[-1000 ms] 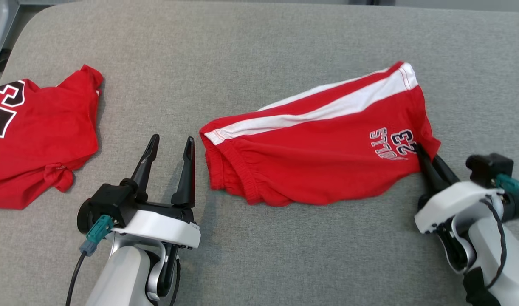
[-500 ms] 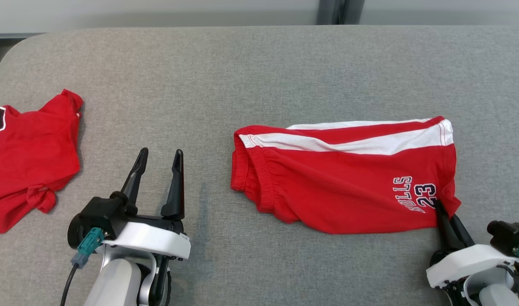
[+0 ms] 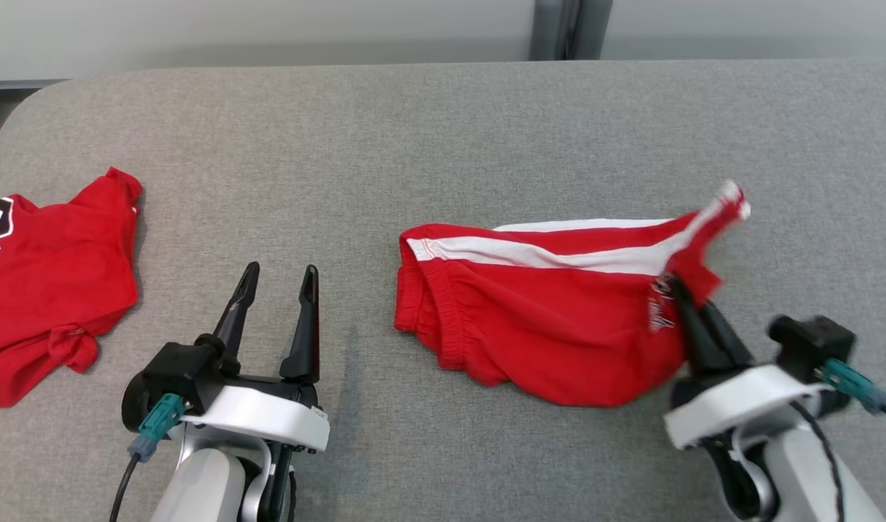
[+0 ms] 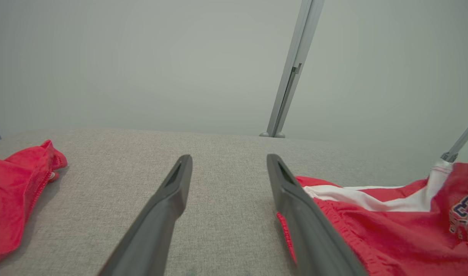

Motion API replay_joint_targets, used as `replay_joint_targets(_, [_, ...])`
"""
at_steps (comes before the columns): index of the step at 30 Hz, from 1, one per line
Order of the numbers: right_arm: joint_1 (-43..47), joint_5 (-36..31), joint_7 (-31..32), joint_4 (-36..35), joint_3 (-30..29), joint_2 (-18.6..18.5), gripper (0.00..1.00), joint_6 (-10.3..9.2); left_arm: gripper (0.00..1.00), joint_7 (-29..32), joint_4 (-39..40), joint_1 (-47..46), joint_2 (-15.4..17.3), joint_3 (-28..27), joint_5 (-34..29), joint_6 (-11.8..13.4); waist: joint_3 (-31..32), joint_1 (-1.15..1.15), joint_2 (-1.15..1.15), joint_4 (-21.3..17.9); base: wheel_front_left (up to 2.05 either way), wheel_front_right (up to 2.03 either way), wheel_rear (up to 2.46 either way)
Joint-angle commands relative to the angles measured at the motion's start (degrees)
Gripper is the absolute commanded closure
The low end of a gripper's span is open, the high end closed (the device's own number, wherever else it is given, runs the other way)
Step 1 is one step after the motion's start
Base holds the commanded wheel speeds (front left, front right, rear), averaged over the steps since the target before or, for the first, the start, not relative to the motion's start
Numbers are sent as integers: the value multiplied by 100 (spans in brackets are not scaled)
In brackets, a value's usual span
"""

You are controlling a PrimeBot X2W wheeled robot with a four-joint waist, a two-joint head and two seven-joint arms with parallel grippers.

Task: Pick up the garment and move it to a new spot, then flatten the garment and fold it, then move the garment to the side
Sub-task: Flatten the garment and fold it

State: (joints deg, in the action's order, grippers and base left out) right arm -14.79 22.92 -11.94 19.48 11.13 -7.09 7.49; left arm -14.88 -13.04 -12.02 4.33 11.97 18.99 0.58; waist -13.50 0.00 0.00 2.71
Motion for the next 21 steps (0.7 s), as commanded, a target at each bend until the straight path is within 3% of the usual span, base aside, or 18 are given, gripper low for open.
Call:
replay_joint_targets(1, [-102,-25,141,-193,192,13,100,1,0,9,-14,23,19,4,24,6,33,0,0,43,0,0,0])
replay_joint_targets(9, [-565,188,524,-477,1430,175,100,1,0,5,-58,-13,-11,70,99,20,82,0,0,261,0,0,0])
replay_joint_targets(19, [-955,451,426,583,2631,351,100,1,0,-17,-94,-84,-45,150,136,22,-13,0,0,503,0,0,0])
replay_joint_targets(20, [-996,442,370,655,2673,355,71,1,0,-19,-96,-86,-48,150,138,31,-26,0,0,502,0,0,0])
replay_joint_targets(21, [-1045,412,323,714,2733,357,25,1,0,-22,-99,-87,-48,146,143,36,-35,0,0,496,0,0,0])
